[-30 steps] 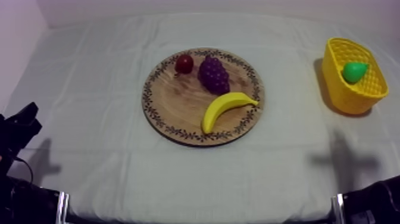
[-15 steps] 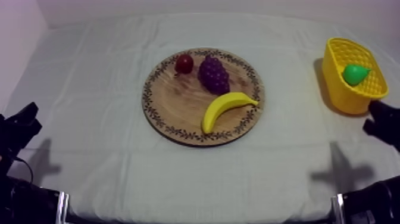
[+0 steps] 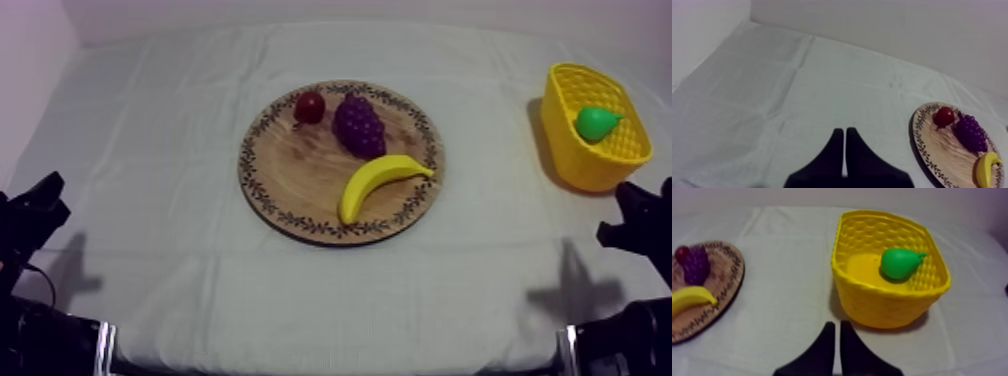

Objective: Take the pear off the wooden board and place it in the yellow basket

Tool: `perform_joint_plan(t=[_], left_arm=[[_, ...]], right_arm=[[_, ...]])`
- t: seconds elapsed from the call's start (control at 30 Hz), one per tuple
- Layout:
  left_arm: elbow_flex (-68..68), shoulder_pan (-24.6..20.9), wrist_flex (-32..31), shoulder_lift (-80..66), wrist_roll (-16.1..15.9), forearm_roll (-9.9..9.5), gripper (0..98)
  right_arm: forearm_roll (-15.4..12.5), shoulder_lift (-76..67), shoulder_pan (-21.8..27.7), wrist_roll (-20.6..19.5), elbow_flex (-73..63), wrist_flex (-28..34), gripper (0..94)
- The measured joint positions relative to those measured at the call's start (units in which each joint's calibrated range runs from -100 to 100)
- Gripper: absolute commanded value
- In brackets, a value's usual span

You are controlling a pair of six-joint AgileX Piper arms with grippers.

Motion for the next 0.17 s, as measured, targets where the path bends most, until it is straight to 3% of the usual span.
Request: perform_joint_plan(t=[0.17], left_arm=[[0.0, 0.0, 0.0, 0.0, 0.0, 0.0, 0.1]], right_arm=[[0.0, 0.0, 0.0, 4.2, 0.1, 0.0, 0.3]])
